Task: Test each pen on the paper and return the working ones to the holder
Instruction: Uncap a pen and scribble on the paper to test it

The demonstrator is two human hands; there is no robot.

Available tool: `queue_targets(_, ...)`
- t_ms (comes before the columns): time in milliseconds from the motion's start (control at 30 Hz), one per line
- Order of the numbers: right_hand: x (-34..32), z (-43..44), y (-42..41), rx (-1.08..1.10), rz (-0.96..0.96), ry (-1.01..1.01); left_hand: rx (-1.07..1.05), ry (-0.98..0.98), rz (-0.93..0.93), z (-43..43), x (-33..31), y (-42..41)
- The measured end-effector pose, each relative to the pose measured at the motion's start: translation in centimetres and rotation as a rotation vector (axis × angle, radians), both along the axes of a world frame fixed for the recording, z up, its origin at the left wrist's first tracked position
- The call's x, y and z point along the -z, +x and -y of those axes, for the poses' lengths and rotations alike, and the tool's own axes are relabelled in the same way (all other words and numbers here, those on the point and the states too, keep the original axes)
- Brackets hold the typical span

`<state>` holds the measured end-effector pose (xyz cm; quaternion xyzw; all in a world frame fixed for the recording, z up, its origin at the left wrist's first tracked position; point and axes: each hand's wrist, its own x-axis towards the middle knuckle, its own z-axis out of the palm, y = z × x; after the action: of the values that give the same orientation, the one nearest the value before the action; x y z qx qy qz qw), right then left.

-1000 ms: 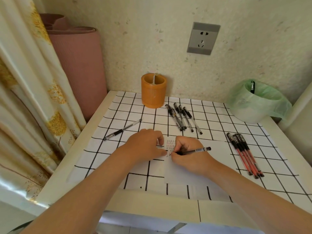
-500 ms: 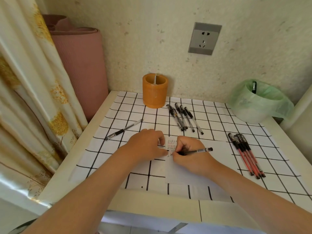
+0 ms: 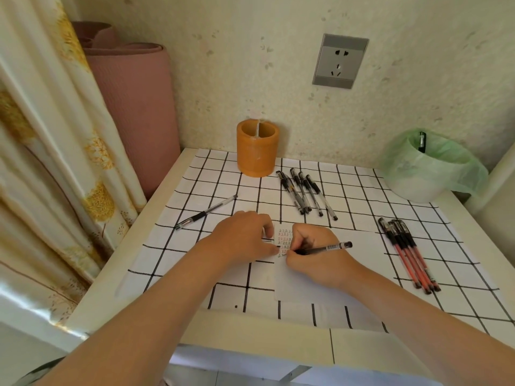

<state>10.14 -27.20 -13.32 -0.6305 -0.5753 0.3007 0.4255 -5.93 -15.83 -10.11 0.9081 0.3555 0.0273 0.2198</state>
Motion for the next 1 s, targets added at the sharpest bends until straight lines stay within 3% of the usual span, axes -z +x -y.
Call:
queue_targets(800, -0.6, 0.2, -0.2, -0.016, 0.029, -0.048, 0.003, 0.009, 0.016, 0.1, 0.1, -0.1)
queue_targets(1000, -1.5, 0.0, -0.1, 0.14, -0.237, 0.012, 0.02, -0.006, 0.013, -0.1, 0.0, -0.2)
